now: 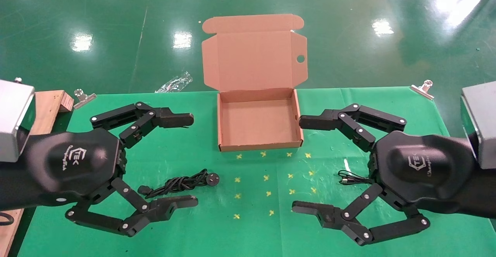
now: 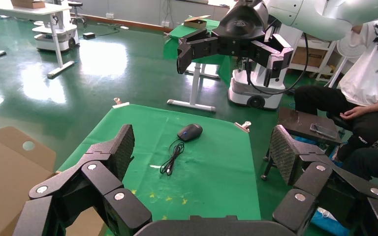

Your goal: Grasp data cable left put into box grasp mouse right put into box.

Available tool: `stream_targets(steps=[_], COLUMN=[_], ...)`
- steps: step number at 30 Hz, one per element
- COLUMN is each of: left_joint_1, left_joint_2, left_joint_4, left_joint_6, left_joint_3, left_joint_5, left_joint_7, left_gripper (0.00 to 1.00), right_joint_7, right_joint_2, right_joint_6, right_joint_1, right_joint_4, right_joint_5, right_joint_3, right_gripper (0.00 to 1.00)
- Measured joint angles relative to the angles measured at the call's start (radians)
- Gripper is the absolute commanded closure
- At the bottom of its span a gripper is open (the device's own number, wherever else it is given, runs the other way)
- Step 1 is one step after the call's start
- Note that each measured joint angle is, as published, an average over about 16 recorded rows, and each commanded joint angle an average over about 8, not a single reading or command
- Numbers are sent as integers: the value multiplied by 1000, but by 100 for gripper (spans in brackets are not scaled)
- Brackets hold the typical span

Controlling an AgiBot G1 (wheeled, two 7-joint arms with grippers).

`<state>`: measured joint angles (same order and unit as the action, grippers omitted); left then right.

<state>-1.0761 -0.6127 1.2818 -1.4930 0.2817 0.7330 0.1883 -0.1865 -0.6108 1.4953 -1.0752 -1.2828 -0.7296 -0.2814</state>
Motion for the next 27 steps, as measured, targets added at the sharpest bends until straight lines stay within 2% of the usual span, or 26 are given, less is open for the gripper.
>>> stream_targets(steps=[11,16,21,27], left_joint_1=[0,-12,-48,-116], left_joint_2=[1,11,18,-2], left_joint_4=[1,17,37,62], left_joint_6=[-1,-5,-11,4], left_joint_3=[0,15,57,153], left_joint_5=[2,51,181,449], left_joint_7=[-1,-12,-34,-28], left_gripper=[0,0,0,0], right_joint_7=[0,-1,-15,-42], right_joint_2=[0,14,44,91], right_joint_6=[0,-5,-31,-79], right_joint_1=[0,6,20,46], right_joint_4=[0,-7,-25,-50], right_joint_5=[0,-38,-115,-224], right_joint_3=[0,-12,-33,-61], right_gripper=[0,0,0,0])
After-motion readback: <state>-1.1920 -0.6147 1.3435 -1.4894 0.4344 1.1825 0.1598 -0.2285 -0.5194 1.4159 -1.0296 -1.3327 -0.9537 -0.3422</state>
